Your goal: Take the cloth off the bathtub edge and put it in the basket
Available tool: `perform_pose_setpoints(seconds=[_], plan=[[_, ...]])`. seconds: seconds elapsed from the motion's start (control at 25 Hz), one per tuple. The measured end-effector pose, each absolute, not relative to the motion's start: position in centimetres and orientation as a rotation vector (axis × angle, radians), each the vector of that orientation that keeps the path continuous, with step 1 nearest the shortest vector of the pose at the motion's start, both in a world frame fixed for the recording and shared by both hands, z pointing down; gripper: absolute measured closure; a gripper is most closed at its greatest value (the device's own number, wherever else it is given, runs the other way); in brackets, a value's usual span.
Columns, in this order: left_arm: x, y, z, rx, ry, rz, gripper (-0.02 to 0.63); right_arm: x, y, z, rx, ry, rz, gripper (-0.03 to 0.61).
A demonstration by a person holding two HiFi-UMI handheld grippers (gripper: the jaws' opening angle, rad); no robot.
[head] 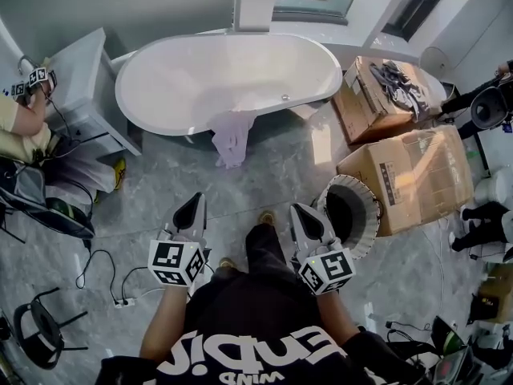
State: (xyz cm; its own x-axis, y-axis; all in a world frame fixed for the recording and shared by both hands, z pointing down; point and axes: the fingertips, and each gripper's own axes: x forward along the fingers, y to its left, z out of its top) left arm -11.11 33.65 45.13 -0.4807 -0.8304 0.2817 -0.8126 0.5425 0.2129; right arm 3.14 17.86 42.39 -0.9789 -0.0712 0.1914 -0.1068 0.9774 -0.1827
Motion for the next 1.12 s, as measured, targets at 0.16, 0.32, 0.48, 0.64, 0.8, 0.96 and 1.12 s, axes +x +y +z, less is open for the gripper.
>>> perform_pose_setpoints(seconds=[0.16,0.32,0.48,0.64,0.8,0.96,1.12], plan=[[-13.0,32.2,45.4,1.332,-2.430,-0.071,0.617,1.2,16.3,42.9,0.120,-2.924,0.291,0.572],[-14.7,31.0,45.7,1.316,-2.420,-0.071,0.617,-1.0,14.8,42.9,0.111,-2.913,0.297,0.572],[-16.2,29.6,45.8,1.315,-2.412,-0.058,0.617,-2.6,13.5,42.6,0.109,-2.918,0.303,0.572],[-17.6,27.6,45.5,1.322,-2.409,-0.036,0.617,-4.0,11.5,42.5,0.110,-2.925,0.314,0.572],[-19.6,26.0,45.0,1.296,-2.424,-0.021,0.617,-6.2,9.3,42.0,0.085,-2.937,0.326,0.572],[-20.9,24.3,44.6,1.250,-2.445,-0.016,0.617,-8.0,7.1,41.7,0.036,-2.937,0.335,0.572],[-22.2,22.9,44.7,1.196,-2.469,-0.024,0.617,-9.9,5.1,41.5,-0.028,-2.934,0.322,0.572]])
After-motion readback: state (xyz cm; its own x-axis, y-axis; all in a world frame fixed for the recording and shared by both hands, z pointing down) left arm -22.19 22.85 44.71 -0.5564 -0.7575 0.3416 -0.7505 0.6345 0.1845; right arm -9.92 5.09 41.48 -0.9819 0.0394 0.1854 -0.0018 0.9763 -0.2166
